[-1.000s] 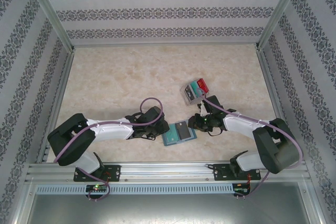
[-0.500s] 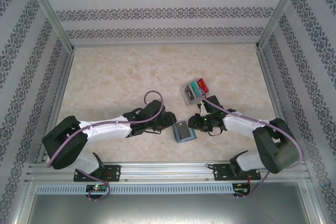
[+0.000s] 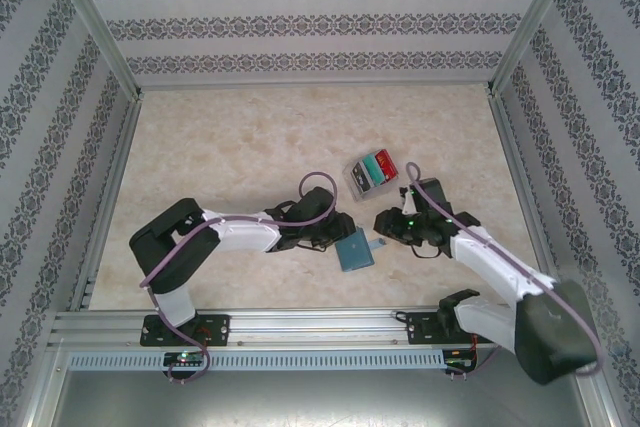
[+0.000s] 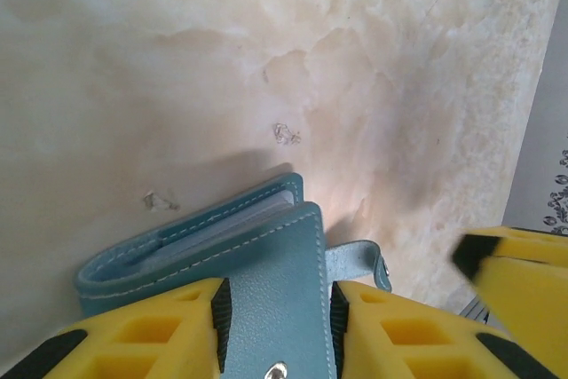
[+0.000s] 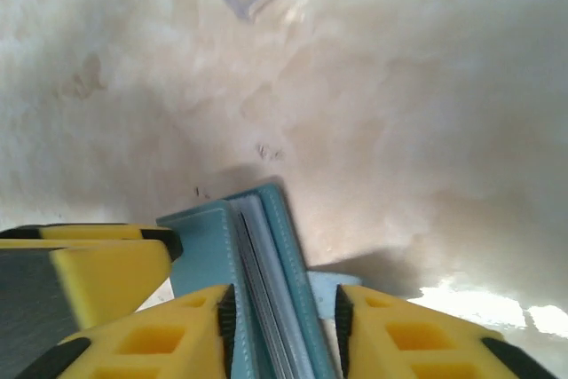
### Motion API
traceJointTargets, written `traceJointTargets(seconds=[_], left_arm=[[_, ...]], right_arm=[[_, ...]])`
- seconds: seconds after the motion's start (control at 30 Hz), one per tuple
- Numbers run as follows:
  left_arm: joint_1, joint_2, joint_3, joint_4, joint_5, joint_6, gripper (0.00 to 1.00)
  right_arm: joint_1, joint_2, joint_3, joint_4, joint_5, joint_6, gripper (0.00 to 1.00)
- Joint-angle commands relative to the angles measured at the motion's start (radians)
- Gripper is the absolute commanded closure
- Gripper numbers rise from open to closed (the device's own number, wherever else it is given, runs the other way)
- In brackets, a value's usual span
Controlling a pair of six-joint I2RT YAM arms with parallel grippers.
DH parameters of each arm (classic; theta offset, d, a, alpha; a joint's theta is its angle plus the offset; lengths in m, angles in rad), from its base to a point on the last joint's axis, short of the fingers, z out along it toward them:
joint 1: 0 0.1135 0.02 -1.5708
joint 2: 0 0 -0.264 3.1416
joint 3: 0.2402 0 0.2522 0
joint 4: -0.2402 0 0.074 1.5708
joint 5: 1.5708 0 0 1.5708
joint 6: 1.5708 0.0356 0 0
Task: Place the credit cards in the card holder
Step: Close the card holder at the bottom-center of the table.
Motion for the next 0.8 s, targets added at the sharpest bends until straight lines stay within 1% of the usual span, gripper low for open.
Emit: traceJointTargets(seconds=[0.0,0.07,0.2,0.27,0.37,0.5,0.6,0.77], left_arm=[[-0.003,0.01,0.031,0.004,0.02,0.009,0.63],[-0.001,0.01,0.038,-0.033,0.016,0.024,0.63],[-0.001,0.007,0.037,-0.051,0.016,0.033,0.62],[-0.001,0.005,0.035,-0.048,0.015,0.034,0.62],[-0.001,0.002,0.033,-0.044,0.01,0.029,0.62],[-0.001,-0.002,0.037,-0.045,0.008,0.033,0.62],[-0.002,0.0,0.038,-0.045,0.008,0.035,0.62],[-0.001,-0.003,0.031,-0.036,0.009,0.032,0.62]], right_arm=[[-0.025,-0.038,0.027,-0.138,0.077,-0.053,0.59],[-0.03,-0.025,0.043,-0.174,0.097,-0.082,0.58],[-0.026,0.056,0.073,-0.203,0.043,-0.141,0.59],[-0.005,0.104,0.092,-0.217,0.064,-0.166,0.59],[0.044,0.155,0.128,-0.236,0.131,-0.189,0.57],[0.132,0.21,0.185,-0.281,0.252,-0.223,0.55],[0.179,0.242,0.205,-0.295,0.299,-0.231,0.55],[0.226,0.285,0.223,-0.314,0.34,-0.246,0.55]])
